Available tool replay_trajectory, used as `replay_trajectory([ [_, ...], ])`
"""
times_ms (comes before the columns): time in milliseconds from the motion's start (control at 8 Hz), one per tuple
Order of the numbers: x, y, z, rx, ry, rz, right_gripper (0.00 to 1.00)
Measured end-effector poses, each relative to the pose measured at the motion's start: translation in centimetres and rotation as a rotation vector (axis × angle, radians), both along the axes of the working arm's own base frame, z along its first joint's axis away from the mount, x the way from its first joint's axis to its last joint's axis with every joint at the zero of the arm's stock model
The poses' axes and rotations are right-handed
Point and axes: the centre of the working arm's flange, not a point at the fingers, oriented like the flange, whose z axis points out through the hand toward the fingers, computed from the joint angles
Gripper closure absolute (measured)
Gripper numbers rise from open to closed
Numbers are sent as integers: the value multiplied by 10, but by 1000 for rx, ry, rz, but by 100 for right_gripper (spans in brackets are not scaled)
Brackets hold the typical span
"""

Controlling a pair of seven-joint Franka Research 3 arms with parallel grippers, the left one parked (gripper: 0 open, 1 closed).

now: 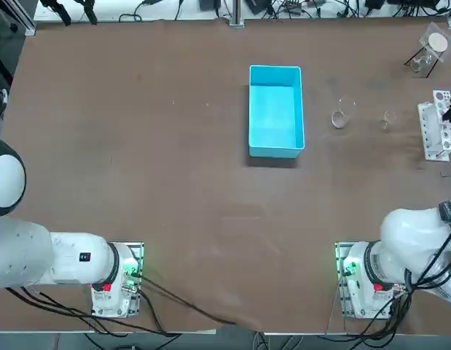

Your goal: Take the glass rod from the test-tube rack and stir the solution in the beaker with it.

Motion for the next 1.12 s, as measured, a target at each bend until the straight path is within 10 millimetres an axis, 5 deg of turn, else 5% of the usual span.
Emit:
replay_trajectory([
  [375, 3, -3, 11, -16, -17, 0, 91],
  [1125, -3, 0, 81, -58, -46, 14, 90],
])
